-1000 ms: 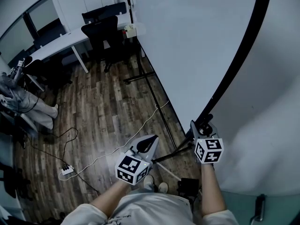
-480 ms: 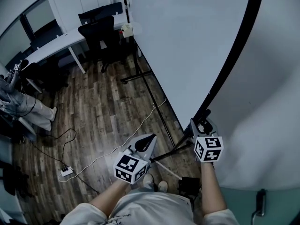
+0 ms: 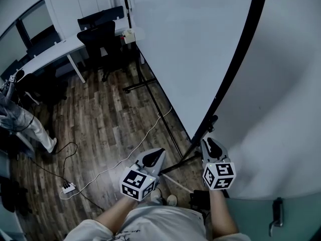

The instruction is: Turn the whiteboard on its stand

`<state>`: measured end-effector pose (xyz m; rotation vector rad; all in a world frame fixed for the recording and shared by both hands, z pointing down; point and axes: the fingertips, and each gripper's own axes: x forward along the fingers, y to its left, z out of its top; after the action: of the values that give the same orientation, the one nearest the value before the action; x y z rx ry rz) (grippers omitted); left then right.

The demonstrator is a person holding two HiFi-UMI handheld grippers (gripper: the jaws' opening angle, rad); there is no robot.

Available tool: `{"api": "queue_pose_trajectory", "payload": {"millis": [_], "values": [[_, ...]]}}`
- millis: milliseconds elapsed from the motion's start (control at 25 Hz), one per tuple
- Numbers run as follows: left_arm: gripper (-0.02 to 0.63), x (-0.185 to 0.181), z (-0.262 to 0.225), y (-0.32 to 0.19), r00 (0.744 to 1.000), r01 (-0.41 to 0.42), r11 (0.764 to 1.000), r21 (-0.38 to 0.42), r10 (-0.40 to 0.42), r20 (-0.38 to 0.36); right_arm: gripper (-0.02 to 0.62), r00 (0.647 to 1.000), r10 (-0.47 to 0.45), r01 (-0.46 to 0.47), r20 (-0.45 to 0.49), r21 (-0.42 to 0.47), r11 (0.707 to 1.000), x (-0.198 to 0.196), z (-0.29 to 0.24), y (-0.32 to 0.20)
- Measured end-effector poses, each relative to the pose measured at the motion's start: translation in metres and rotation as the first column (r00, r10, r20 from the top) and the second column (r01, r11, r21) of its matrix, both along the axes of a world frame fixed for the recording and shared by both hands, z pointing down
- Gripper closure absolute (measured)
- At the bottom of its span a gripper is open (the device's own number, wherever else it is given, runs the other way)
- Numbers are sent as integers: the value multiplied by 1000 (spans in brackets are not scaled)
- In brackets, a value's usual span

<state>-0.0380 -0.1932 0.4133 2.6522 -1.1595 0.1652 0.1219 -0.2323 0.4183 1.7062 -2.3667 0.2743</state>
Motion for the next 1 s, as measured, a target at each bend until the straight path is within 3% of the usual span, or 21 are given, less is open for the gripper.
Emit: {"api": "queue_pose_trajectory", "payload": {"millis": [80,360,600,1000], "values": [[595,3,1,5,1000,-8,1000,-4,8,0,537,1000,-6,6,7,3,1000,-6,-3,13],[595,10,4,34,1000,-13,1000,-19,13,-15,584,995,-84,84,50,1,996,-41,-11,62],[595,12,2,42,1000,-1,1000,3,1,0,588,987,-147,149,62,-38,988,-58,0,81],[595,8,0,48,1000,7,1000,3,-7,4,589,986,-156,159,55,-44,986,-61,1,87]]}}
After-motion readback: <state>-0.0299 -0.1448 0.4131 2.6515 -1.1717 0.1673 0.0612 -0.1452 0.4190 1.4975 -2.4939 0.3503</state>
